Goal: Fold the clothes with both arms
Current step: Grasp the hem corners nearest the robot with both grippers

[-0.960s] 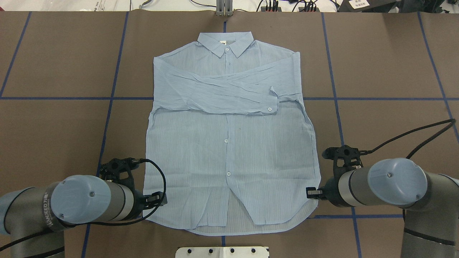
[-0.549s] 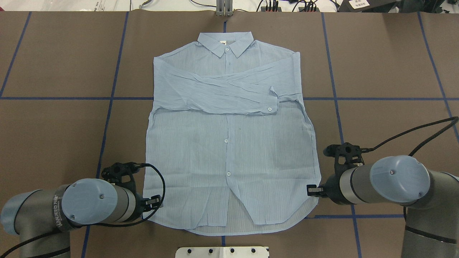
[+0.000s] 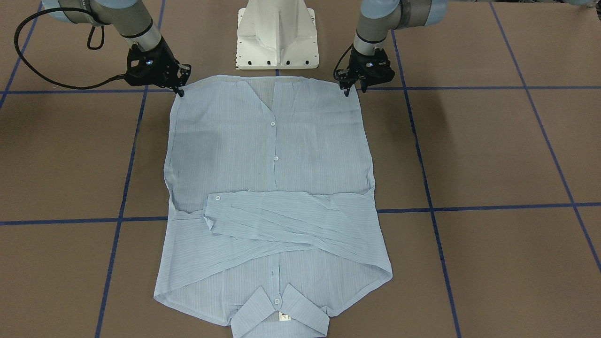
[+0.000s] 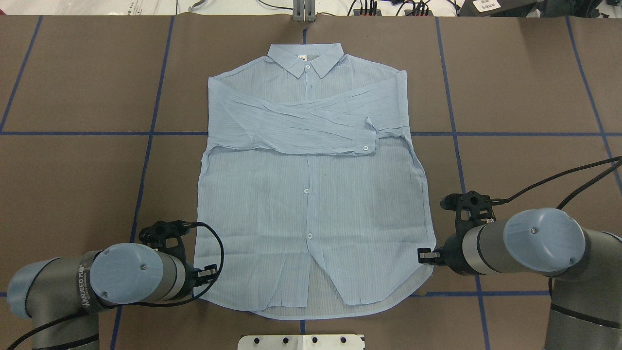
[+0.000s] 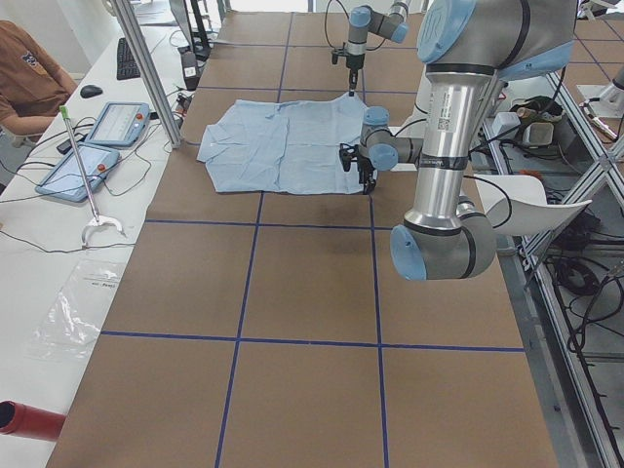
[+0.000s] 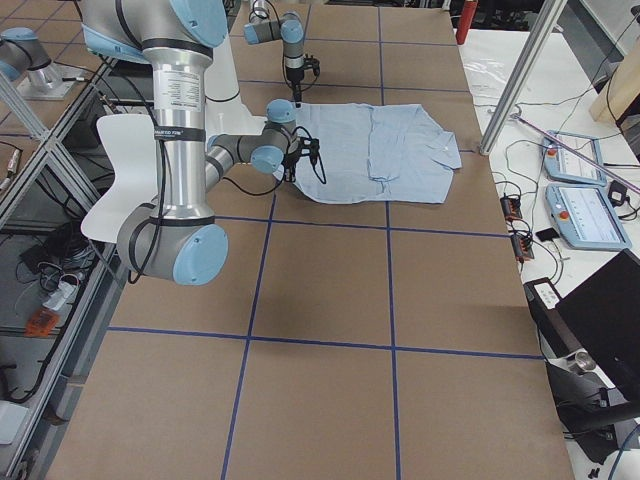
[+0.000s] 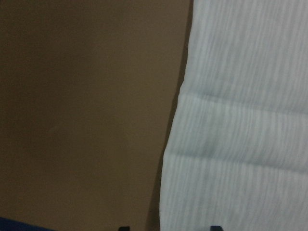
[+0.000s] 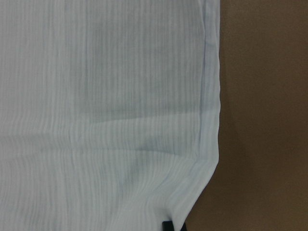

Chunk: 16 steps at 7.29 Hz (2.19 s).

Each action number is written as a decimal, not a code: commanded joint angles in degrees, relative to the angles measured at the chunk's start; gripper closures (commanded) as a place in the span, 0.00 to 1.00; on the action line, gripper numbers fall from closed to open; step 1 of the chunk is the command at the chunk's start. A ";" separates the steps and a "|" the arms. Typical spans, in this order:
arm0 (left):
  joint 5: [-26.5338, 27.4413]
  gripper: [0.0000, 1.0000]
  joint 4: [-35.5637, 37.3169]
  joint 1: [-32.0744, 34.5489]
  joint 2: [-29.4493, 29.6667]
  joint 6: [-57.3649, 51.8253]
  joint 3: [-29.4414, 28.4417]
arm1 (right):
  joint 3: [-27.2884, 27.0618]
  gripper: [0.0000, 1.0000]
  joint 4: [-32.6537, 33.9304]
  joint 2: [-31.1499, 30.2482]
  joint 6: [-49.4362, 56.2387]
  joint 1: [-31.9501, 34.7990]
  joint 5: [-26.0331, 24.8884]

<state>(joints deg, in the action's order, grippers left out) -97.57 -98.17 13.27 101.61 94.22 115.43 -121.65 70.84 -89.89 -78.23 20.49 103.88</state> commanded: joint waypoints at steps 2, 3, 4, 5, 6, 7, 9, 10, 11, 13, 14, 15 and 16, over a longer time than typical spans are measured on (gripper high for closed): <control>0.01 0.48 0.00 -0.17 0.17 0.00 -0.65 | 0.10 1.00 0.00 -0.02 0.10 0.43 0.27; -0.07 0.49 0.00 -0.17 0.17 0.00 -0.65 | 0.10 1.00 0.00 -0.19 0.10 0.51 0.27; -0.07 0.65 0.00 -0.35 0.25 0.09 -0.65 | 0.10 1.00 0.00 -0.19 0.10 0.51 0.27; -0.16 0.80 0.00 -0.61 0.25 0.00 -0.65 | 0.10 1.00 0.00 -0.02 0.10 0.60 0.27; -0.07 0.87 -0.09 -0.87 0.34 -0.17 -0.65 | 0.10 1.00 0.00 -0.02 0.10 1.30 1.05; -0.25 1.00 0.00 -0.88 0.86 -0.18 -0.56 | 0.10 1.00 0.00 -0.02 0.10 1.65 1.15; -0.51 1.00 0.09 -0.35 0.96 -0.52 0.57 | -0.07 1.00 -0.09 0.16 0.45 3.58 2.28; -0.51 1.00 0.26 0.35 0.61 -1.31 1.54 | -0.34 1.00 -0.09 0.16 0.80 5.77 4.90; -0.69 1.00 1.22 1.49 0.34 -4.45 2.25 | -0.51 1.00 -0.09 -0.02 0.89 7.44 6.67; -0.69 1.00 1.49 2.37 -0.97 -6.14 2.34 | -0.34 1.00 -0.09 -0.19 0.89 7.81 6.95; -0.78 1.00 1.49 2.64 -1.67 -7.72 2.69 | -0.43 1.00 -0.09 -0.28 0.89 7.81 6.95; -0.78 1.00 1.49 3.08 -1.85 -8.08 3.04 | -0.43 1.00 -0.09 -0.28 0.89 7.81 6.95; -0.86 1.00 1.49 3.43 -1.94 -8.09 3.30 | -0.51 1.00 -0.09 -0.20 0.89 7.90 6.95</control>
<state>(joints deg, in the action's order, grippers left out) -98.36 -96.69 16.19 99.95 86.55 118.35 -122.09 70.75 -90.13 -77.35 28.30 110.81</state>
